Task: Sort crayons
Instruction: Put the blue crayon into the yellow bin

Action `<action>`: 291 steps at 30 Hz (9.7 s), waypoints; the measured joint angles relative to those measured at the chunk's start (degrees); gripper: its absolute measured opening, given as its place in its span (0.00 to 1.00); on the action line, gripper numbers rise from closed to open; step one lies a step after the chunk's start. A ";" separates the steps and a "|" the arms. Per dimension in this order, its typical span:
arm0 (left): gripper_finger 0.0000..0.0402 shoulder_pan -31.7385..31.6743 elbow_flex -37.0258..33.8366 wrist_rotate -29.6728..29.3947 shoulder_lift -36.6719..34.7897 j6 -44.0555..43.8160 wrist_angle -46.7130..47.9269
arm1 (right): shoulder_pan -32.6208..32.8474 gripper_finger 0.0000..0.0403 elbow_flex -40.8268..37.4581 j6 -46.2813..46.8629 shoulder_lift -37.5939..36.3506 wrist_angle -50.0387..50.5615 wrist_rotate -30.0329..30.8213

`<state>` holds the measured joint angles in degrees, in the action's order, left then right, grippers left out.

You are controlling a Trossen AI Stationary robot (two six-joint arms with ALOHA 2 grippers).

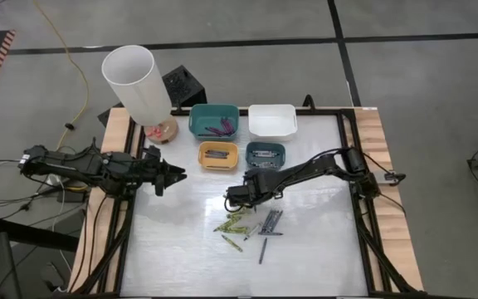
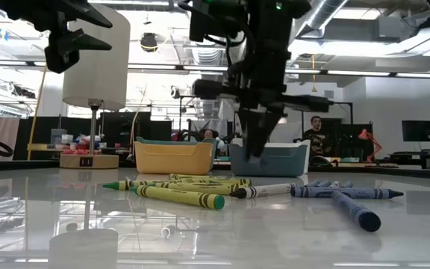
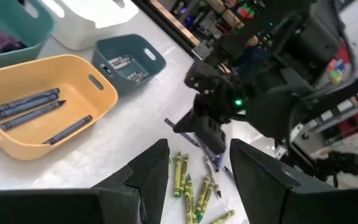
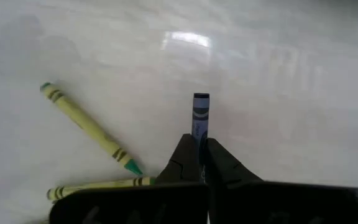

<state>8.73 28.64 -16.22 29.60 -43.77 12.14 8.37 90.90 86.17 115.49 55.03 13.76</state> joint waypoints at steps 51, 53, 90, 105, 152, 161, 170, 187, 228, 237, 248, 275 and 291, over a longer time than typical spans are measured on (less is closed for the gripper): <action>0.40 0.00 0.00 -21.88 0.01 -7.94 2.60 | -19.77 0.00 0.72 -94.15 0.06 -42.89 -9.94; 0.40 0.00 0.00 -22.01 0.01 -8.00 2.58 | -19.82 0.00 -0.56 -92.60 0.11 -44.15 -9.93; 0.40 0.00 -0.02 -23.51 0.03 -7.52 3.67 | -20.35 0.01 -6.25 -84.02 4.80 -55.00 -10.51; 0.40 0.00 -0.02 -23.31 0.03 -7.71 3.87 | -20.32 0.14 -6.22 -84.70 4.78 -54.63 -10.66; 0.40 0.00 -0.02 -15.53 0.01 -7.95 4.02 | 18.98 0.19 -2.98 -54.48 -1.93 -7.05 -8.02; 0.40 0.00 -0.02 -15.55 0.01 -7.93 4.13 | 22.08 0.19 -8.06 -49.73 -1.91 -11.67 -9.44; 0.40 0.00 -0.02 -17.07 0.02 -7.95 5.17 | 21.98 0.18 -8.06 -52.22 -2.98 -9.30 -6.03; 0.40 0.00 -0.02 -20.87 0.01 -8.03 5.05 | 20.27 0.18 -12.49 -59.72 -4.19 -9.10 -4.28; 0.40 0.00 -0.02 -15.98 -0.04 -12.55 4.68 | 15.75 0.00 -20.92 -47.70 -13.81 -19.90 -3.31; 0.40 0.02 -0.02 -11.48 -0.04 -13.32 3.39 | 10.20 0.00 -20.91 -48.46 -19.66 -24.38 2.25; 0.40 0.01 -0.02 -11.38 -0.06 -12.94 3.44 | -0.03 0.00 -20.80 -50.66 -18.98 -40.41 10.85; 0.40 0.00 -0.02 -13.05 -0.01 -10.42 4.77 | -13.77 0.00 -9.58 -70.69 -3.34 -55.31 3.25; 0.40 0.00 0.00 -13.79 0.01 -10.42 5.31 | -16.82 0.00 -0.65 -72.66 2.02 -40.15 0.46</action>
<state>8.73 28.64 -30.00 29.61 -54.19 17.45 -8.45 90.26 13.51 117.51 14.88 14.21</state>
